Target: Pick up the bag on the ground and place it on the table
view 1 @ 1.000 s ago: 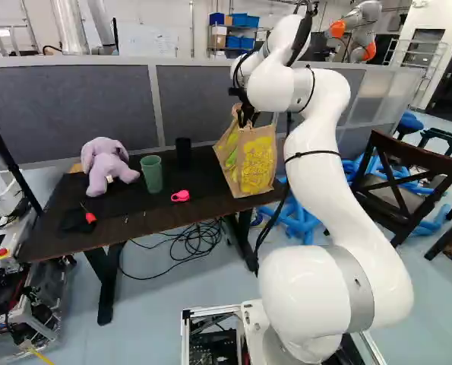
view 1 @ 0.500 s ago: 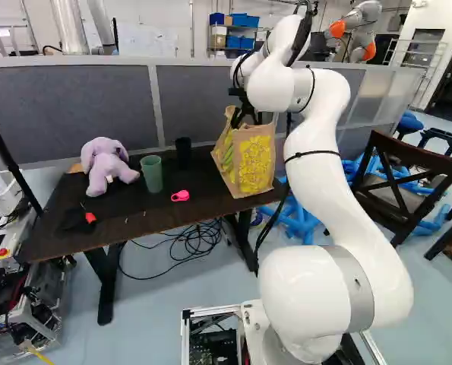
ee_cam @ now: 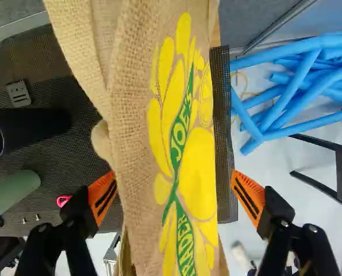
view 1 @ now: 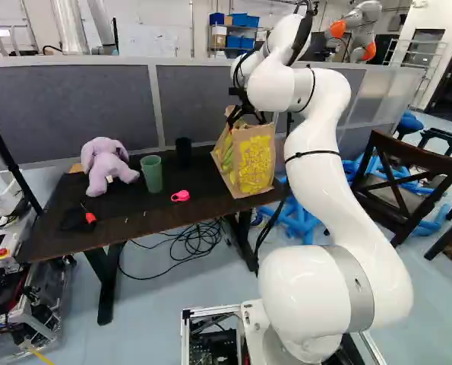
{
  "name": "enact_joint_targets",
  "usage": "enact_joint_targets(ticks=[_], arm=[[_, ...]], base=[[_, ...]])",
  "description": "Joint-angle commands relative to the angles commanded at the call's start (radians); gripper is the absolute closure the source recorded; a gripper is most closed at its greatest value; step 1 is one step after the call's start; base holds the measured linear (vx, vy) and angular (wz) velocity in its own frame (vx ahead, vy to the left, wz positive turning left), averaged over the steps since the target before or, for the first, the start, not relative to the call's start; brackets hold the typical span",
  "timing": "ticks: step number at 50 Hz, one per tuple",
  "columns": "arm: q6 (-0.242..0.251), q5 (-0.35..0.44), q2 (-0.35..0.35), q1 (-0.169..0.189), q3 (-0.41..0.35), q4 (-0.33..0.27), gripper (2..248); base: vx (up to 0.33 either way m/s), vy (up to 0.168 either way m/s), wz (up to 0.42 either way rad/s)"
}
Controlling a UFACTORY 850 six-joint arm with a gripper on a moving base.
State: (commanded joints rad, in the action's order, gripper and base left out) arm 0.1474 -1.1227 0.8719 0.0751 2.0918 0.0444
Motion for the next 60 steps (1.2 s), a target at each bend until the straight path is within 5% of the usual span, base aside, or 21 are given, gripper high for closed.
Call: enact_joint_targets(ticks=[60], arm=[[0.000,-0.158,-0.104,-0.001,0.032,0.000,3]], base=[[0.000,0.000,0.000]])
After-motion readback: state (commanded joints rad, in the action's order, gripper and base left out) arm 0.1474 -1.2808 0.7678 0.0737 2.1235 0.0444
